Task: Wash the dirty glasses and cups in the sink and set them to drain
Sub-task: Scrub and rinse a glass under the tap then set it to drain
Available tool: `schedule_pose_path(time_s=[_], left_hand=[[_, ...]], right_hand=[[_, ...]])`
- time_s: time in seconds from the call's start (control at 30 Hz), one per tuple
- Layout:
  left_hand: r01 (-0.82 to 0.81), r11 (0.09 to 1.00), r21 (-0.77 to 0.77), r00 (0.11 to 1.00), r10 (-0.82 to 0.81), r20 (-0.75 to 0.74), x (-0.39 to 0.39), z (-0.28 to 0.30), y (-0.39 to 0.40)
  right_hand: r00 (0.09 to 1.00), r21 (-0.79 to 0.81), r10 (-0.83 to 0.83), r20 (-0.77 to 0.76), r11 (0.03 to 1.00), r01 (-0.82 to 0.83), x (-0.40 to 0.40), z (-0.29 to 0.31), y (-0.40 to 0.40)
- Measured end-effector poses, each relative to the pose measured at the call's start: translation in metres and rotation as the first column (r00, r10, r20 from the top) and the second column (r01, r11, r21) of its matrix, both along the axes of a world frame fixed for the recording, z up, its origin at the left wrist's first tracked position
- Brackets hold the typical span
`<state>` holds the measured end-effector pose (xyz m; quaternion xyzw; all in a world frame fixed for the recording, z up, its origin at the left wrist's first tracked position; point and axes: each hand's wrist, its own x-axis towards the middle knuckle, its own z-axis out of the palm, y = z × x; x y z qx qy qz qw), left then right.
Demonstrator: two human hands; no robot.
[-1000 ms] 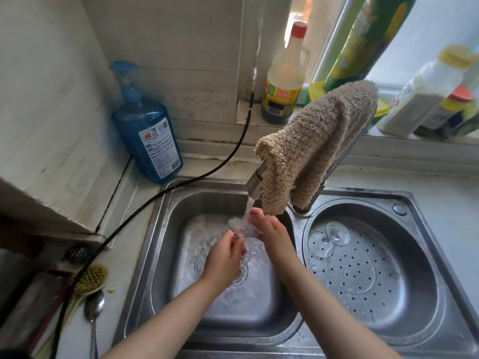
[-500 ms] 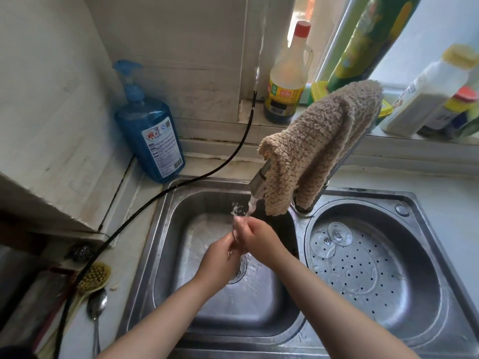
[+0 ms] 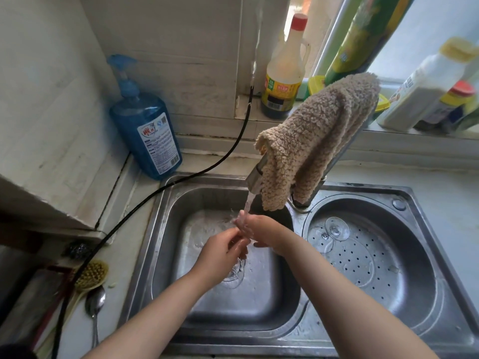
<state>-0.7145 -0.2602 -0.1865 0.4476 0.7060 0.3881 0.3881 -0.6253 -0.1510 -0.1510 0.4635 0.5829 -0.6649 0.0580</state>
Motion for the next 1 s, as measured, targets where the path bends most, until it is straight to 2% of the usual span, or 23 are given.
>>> schedule_pose_path(time_s=[0.03,0.1,0.17,0.2,0.3,0.37,0.47,0.57,0.63,0.67,0.73,0.8,0.87,0.9,0.93,0.97,1.0], left_hand=[[-0.001,1.0,-0.005,0.999,0.001,0.052,0.001,0.003,0.001],[-0.078,0.996,-0.052,0.962,0.089,0.256,0.001,0.008,0.004],[-0.208,0.966,-0.154,0.835,0.257,0.486,-0.002,0.01,0.011],[-0.263,0.943,-0.204,0.76,0.333,0.558,-0.005,0.011,0.015],[-0.365,0.881,-0.302,0.555,0.466,0.689,-0.009,0.015,0.025],[-0.345,0.874,-0.342,0.516,0.481,0.709,-0.009,0.018,0.029],[-0.315,0.878,-0.36,0.447,0.472,0.76,-0.009,0.019,0.032],[-0.365,0.865,-0.344,0.358,0.471,0.806,-0.008,0.019,0.036],[-0.364,0.877,-0.313,0.376,0.446,0.812,-0.003,0.018,0.038],[-0.354,0.886,-0.3,0.413,0.436,0.799,-0.001,0.017,0.037],[-0.329,0.898,-0.293,0.498,0.429,0.753,0.002,0.014,0.035],[-0.3,0.897,-0.324,0.561,0.441,0.701,0.003,0.013,0.033],[-0.277,0.89,-0.362,0.609,0.454,0.651,0.004,0.012,0.031],[-0.276,0.887,-0.369,0.615,0.458,0.642,0.005,0.013,0.031],[-0.279,0.886,-0.369,0.609,0.461,0.646,0.005,0.014,0.031],[-0.28,0.889,-0.363,0.586,0.457,0.669,0.004,0.015,0.03],[-0.269,0.898,-0.347,0.557,0.439,0.705,0.004,0.018,0.03]], right_hand=[[0.996,-0.067,-0.059,-0.067,0.996,0.055,0.006,-0.007,0.002],[0.941,-0.292,-0.251,-0.226,0.939,0.18,0.017,-0.017,0.0],[0.875,-0.397,-0.381,-0.298,0.883,0.25,0.019,-0.024,-0.009],[0.876,-0.363,-0.377,-0.3,0.895,0.261,0.017,-0.024,-0.015],[0.951,-0.08,-0.178,-0.254,0.983,0.163,0.015,-0.025,-0.031],[0.952,-0.086,-0.201,-0.229,0.979,0.185,0.018,-0.025,-0.036],[0.913,-0.143,-0.328,-0.242,0.943,0.301,0.028,-0.023,-0.036],[0.872,-0.269,-0.416,-0.259,0.898,0.349,0.031,-0.024,-0.039],[0.849,-0.264,-0.455,-0.268,0.883,0.389,0.03,-0.025,-0.041],[0.855,-0.184,-0.441,-0.272,0.896,0.404,0.03,-0.024,-0.042],[0.901,0.126,-0.339,-0.269,0.915,0.382,0.033,-0.021,-0.044],[0.968,0.529,-0.157,-0.195,0.814,0.239,0.039,-0.019,-0.046],[0.997,0.766,0.018,-0.072,0.641,0.044,0.044,-0.02,-0.049],[0.998,0.805,0.055,-0.04,0.593,0.0,0.044,-0.022,-0.05],[0.997,0.804,0.06,-0.045,0.595,0.001,0.045,-0.022,-0.051],[0.996,0.749,0.018,-0.091,0.66,0.057,0.044,-0.019,-0.052],[0.984,0.63,-0.068,-0.167,0.76,0.16,0.042,-0.016,-0.052]])
